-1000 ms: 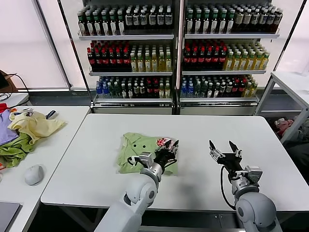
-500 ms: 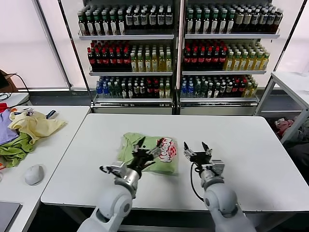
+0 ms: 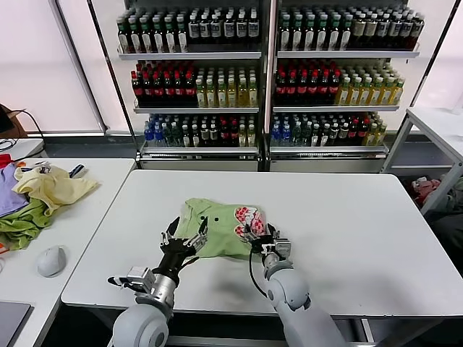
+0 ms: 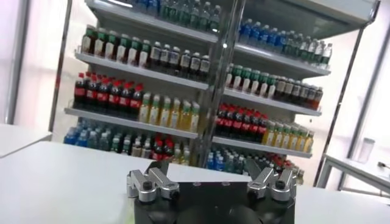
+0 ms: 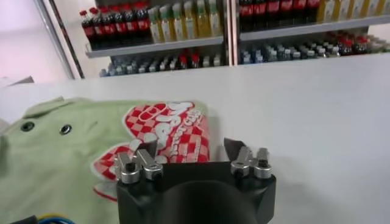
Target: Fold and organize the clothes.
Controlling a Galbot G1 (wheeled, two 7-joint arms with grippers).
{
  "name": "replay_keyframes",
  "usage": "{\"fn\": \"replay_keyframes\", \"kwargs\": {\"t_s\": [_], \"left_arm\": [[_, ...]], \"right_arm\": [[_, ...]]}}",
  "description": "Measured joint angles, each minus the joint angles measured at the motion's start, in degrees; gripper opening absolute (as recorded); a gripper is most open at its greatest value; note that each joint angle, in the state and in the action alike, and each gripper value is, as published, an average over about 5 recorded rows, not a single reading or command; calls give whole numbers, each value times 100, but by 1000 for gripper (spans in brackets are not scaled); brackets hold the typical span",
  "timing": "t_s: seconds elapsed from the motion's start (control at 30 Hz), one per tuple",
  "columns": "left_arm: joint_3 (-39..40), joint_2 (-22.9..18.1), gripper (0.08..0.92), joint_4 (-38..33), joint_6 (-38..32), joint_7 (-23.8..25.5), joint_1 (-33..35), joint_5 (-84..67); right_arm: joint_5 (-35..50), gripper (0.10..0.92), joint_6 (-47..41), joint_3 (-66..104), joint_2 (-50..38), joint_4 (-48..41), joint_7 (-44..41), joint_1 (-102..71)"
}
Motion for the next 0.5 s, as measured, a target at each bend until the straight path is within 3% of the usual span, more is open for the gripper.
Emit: {"fn": "replay_keyframes", "kwargs": {"t_s": [0.5], "left_arm": [[-161,-18,823,-240,-26,22,534,197]], "right_arm": [[-26,276,113,-18,-392,-131,-179,222]]}}
